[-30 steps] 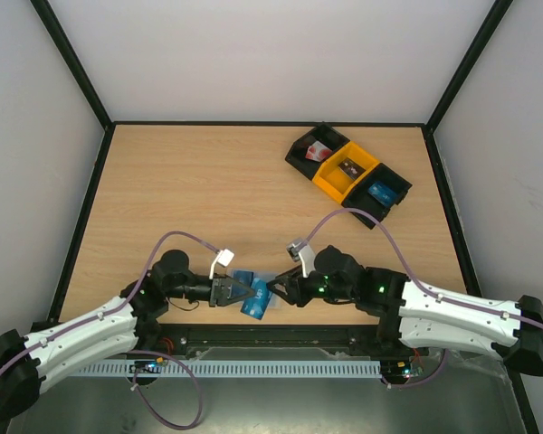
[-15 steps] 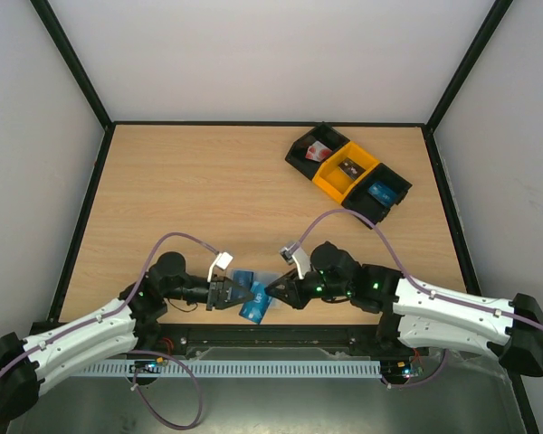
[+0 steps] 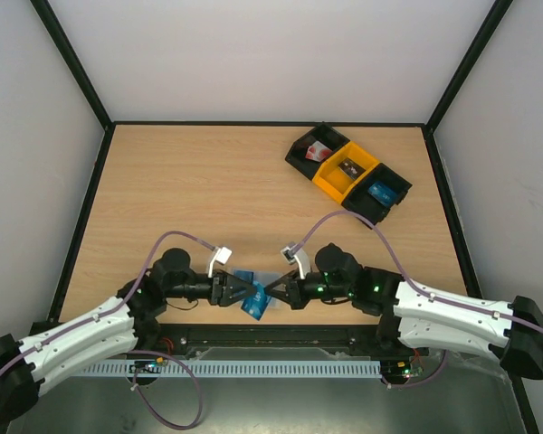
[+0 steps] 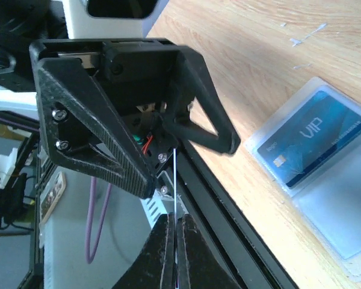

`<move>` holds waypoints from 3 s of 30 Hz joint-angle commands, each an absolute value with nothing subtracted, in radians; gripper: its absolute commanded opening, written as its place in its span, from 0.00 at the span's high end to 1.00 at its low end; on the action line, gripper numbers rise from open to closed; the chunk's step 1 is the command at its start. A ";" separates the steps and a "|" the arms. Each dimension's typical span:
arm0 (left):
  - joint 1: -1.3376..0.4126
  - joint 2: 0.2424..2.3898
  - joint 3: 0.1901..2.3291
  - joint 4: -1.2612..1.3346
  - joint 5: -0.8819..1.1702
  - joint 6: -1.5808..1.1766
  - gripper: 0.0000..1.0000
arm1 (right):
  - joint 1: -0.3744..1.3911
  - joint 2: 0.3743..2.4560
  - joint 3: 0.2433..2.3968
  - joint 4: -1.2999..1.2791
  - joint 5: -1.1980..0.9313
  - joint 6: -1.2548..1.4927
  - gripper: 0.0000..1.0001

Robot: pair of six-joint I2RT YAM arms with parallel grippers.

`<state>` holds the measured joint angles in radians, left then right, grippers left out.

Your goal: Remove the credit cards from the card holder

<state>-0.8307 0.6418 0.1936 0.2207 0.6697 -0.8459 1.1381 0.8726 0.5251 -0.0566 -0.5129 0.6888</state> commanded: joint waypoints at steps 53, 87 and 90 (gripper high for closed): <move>-0.815 0.758 0.491 -0.233 -0.135 -0.713 0.00 | 0.122 1.072 0.679 0.031 0.171 0.769 0.98; -0.698 0.785 0.272 -0.125 0.051 -0.875 0.00 | 0.086 1.578 0.659 0.575 0.314 0.750 0.98; -0.684 0.792 0.256 -0.109 0.072 -0.879 0.00 | 0.086 1.632 0.689 0.586 0.296 0.745 0.98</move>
